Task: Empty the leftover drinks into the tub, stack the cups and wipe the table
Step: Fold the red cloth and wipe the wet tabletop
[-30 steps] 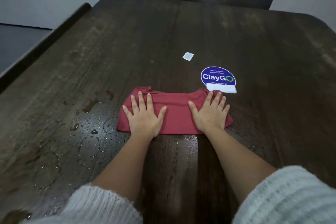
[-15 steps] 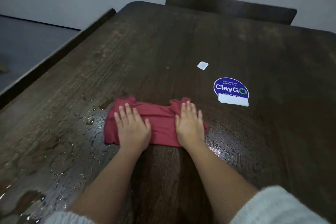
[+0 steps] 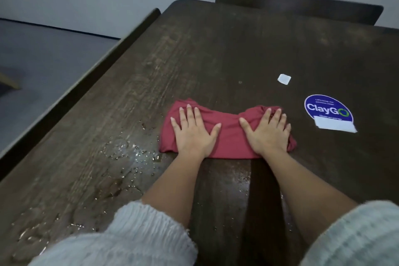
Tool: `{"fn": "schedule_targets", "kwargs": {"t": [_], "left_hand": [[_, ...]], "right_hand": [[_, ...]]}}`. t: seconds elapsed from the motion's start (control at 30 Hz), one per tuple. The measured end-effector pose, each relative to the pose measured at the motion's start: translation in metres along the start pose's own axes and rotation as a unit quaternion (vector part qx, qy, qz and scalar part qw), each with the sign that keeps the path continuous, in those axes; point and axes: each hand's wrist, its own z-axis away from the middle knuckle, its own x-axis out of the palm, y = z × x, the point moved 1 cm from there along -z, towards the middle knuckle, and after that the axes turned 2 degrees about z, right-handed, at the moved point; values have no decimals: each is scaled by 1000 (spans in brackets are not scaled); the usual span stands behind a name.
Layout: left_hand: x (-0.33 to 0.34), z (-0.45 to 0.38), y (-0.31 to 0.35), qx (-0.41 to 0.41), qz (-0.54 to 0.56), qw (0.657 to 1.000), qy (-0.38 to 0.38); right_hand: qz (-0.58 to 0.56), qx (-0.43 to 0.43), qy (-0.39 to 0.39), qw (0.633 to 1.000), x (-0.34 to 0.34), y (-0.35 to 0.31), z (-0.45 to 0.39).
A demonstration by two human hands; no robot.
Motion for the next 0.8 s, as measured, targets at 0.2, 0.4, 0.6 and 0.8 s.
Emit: {"fn": "schedule_targets", "kwargs": {"t": [0.2, 0.4, 0.6, 0.8], "left_hand": [[-19, -36, -60, 7, -24, 1000, -12], [-41, -48, -139, 4, -34, 999, -12], [-56, -29, -202, -24, -34, 999, -6], [-64, 12, -240, -37, -37, 999, -6]], "right_hand": [[-4, -29, 5, 1000, 8, -72, -4], [-7, -57, 1, 998, 18, -148, 18], [-20, -80, -3, 997, 30, -196, 58], [-28, -81, -6, 996, 38, -212, 115]]}}
